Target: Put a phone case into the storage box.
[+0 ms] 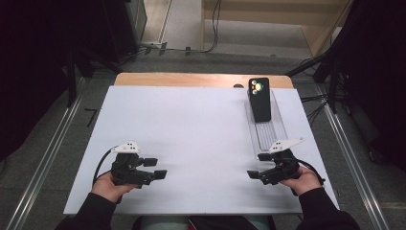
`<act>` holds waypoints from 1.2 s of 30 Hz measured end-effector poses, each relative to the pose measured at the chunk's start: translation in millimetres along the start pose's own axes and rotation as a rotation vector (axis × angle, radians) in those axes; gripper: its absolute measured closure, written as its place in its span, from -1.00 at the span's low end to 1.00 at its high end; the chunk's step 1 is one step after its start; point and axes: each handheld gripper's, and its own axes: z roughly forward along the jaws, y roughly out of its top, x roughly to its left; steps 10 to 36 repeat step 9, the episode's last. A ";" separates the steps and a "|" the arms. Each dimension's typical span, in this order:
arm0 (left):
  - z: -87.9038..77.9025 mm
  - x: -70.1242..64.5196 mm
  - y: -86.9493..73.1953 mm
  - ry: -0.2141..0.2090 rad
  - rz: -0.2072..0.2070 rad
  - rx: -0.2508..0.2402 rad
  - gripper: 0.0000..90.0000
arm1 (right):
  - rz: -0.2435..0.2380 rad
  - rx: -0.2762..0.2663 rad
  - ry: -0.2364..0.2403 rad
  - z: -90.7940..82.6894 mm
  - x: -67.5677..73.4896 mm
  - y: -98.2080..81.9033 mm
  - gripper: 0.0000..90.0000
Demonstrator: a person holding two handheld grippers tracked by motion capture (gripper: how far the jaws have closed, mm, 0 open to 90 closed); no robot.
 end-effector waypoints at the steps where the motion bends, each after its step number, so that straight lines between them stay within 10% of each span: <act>1: 0.0 0.0 0.0 0.000 0.000 0.000 -0.30 | 0.002 0.001 0.000 -0.1 0.2 0.0 -0.67; 36: -0.3 0.3 -0.4 0.001 -0.001 0.005 -0.30 | 0.006 0.009 0.001 0.8 -0.2 -0.2 -0.67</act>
